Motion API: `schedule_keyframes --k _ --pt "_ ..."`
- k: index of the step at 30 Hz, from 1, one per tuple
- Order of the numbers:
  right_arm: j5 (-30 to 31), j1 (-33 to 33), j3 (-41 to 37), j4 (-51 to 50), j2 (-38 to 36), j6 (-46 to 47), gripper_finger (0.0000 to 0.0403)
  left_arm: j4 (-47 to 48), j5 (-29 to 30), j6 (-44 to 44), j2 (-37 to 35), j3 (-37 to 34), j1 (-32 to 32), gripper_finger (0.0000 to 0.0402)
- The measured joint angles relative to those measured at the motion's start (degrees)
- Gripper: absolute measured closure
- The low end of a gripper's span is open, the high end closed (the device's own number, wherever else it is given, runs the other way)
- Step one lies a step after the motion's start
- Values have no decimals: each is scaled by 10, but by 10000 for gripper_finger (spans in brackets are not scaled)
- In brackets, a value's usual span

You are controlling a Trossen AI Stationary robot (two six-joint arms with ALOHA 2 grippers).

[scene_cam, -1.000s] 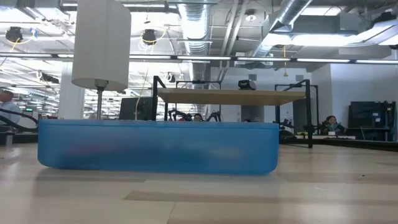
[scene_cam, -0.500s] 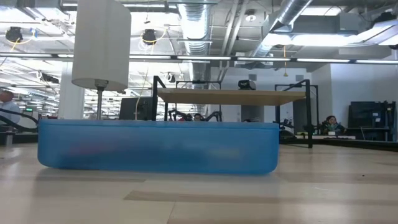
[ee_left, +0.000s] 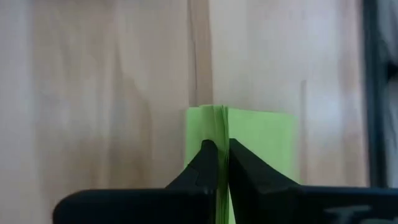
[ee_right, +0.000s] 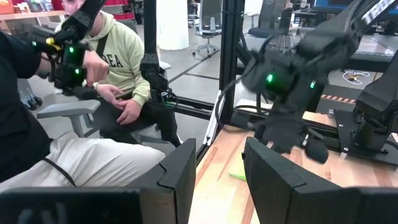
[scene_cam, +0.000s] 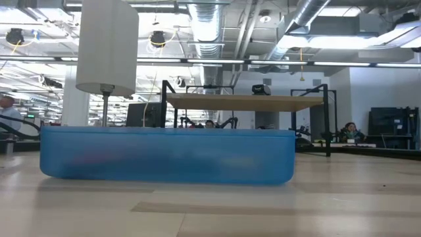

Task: Pack school essentials
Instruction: Put the green sticky note into the supply box, then put the yellow crayon box into the supply box

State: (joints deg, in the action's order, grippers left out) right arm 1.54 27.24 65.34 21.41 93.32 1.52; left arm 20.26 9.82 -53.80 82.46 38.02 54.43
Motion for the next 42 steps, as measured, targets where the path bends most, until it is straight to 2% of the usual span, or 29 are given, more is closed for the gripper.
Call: schedule_keyframes --k 4,9,15,21,26,30,34,39,42 --pt "0 0 0 0 0 0 249 42 56 32 -48 26 0 401" --pt "0 0 0 0 0 0 249 35 113 101 -92 47 -14 401" --pt "0 -4 0 0 0 2 249 35 127 207 -101 75 -72 401" --pt "0 -7 0 1 0 6 249 -5 71 324 -101 84 -181 402" --pt "0 -7 0 0 0 6 249 -62 -22 407 -79 84 -276 401" --pt "0 -7 0 -5 0 6 249 -99 -103 438 -24 84 -335 401" --pt "0 -7 0 -11 0 6 249 -137 -162 450 32 84 -369 401" --pt "0 -3 0 -14 0 5 249 -151 -180 442 74 84 -391 398" --pt "0 -3 0 -15 0 5 249 -154 -186 435 86 84 -393 374"
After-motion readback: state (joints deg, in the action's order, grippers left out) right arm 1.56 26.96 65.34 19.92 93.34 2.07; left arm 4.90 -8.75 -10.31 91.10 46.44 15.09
